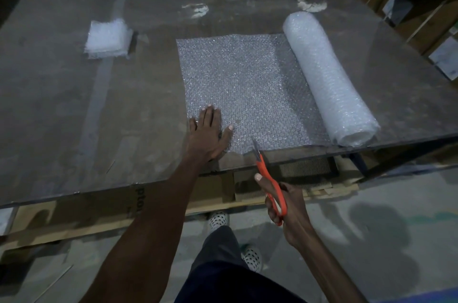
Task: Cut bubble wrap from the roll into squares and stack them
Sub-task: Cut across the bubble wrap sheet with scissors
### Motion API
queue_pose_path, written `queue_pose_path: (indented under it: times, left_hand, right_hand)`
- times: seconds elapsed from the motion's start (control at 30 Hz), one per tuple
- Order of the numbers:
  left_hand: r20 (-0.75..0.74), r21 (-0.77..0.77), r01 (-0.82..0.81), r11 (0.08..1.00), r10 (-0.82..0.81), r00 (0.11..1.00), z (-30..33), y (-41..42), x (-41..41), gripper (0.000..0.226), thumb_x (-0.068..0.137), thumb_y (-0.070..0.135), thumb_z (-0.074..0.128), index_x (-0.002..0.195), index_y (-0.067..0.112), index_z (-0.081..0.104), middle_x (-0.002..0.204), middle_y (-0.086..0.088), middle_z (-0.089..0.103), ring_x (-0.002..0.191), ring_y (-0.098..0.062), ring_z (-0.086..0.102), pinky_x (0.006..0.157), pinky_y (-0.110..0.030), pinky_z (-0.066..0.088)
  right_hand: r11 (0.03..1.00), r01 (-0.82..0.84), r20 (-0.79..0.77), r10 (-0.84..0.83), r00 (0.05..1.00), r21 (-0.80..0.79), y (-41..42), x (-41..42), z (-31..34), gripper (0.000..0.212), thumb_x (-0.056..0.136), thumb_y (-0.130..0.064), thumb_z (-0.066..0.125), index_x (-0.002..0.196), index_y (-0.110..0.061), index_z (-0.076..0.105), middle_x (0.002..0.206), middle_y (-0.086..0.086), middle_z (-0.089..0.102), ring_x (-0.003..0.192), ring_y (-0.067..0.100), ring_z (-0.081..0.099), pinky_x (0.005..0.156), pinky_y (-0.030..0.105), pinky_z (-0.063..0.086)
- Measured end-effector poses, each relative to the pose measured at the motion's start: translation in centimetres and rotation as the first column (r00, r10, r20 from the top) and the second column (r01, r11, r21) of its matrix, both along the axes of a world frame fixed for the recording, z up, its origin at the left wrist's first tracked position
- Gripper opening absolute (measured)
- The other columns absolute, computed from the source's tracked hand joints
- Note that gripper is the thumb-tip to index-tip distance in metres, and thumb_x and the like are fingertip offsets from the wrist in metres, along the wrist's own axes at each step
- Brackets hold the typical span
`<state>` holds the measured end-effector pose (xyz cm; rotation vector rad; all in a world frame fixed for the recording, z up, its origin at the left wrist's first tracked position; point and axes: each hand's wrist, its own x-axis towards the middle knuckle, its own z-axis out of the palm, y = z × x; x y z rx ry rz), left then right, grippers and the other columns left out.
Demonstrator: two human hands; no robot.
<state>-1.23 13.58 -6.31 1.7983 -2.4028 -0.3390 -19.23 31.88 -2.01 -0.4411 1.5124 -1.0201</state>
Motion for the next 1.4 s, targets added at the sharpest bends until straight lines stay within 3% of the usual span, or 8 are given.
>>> queue_pose_path:
  times: [0.4, 0.57, 0.83, 1.17, 1.4]
  left_hand:
    - [-0.025, 0.003, -0.002, 1.0, 0.002, 1.0, -0.1, -0.2, 0.0, 0.083, 0.095, 0.067, 0.009, 0.16, 0.014, 0.009, 0.168, -0.007, 0.003, 0.154, -0.023, -0.003, 0.122, -0.054, 0.001]
    - [-0.013, -0.005, -0.002, 1.0, 0.002, 1.0, -0.4, -0.2, 0.1, 0.081, 0.097, 0.066, 0.011, 0.16, 0.014, 0.008, 0.168, -0.007, 0.003, 0.154, -0.023, -0.004, 0.122, -0.054, 0.001]
    - [-0.007, -0.009, 0.008, 1.0, -0.008, 1.0, -0.3, -0.2, 0.1, 0.087, 0.092, 0.069, 0.003, 0.16, 0.014, 0.009, 0.168, -0.008, 0.003, 0.154, -0.024, -0.003, 0.122, -0.055, 0.003]
    - [-0.005, 0.008, 0.006, 1.0, -0.006, 1.0, -0.4, -0.3, 0.1, 0.08, 0.099, 0.065, 0.011, 0.16, 0.014, 0.007, 0.168, -0.007, 0.001, 0.154, -0.024, -0.004, 0.122, -0.054, 0.001]
    - [-0.003, 0.012, 0.007, 1.0, -0.007, 1.0, 0.1, -0.1, 0.0, 0.077, 0.102, 0.062, 0.016, 0.16, 0.013, 0.007, 0.168, -0.007, 0.001, 0.154, -0.024, -0.003, 0.122, -0.054, 0.001]
  right_hand:
    - [0.999, -0.03, 0.006, 0.03, 1.0, -0.027, 0.3, -0.1, 0.0, 0.034, 0.078, -0.035, 0.086, 0.076, -0.01, 0.063, 0.052, 0.006, 0.052, 0.036, 0.013, 0.041, 0.036, 0.018, 0.029]
    - [0.999, -0.029, -0.008, 0.029, 1.0, -0.041, 0.5, -0.2, -0.4, 0.037, 0.077, -0.029, 0.087, 0.055, -0.022, 0.059, 0.052, 0.006, 0.048, 0.035, 0.013, 0.037, 0.036, 0.018, 0.028]
    - [0.999, -0.034, -0.001, 0.034, 0.999, -0.038, -0.2, -0.1, -0.2, 0.043, 0.075, -0.043, 0.088, 0.083, -0.007, 0.066, 0.053, 0.007, 0.053, 0.037, 0.015, 0.041, 0.039, 0.019, 0.03]
    - [0.996, -0.061, -0.019, 0.06, 0.998, -0.07, 0.2, -0.1, -0.2, 0.042, 0.08, -0.026, 0.086, 0.058, -0.018, 0.051, 0.05, 0.004, 0.043, 0.038, 0.013, 0.035, 0.038, 0.019, 0.028]
    - [0.998, -0.046, -0.039, 0.044, 0.998, -0.05, 0.2, 0.2, 0.0, 0.042, 0.077, -0.046, 0.084, 0.075, -0.01, 0.063, 0.051, 0.006, 0.052, 0.038, 0.015, 0.042, 0.039, 0.019, 0.031]
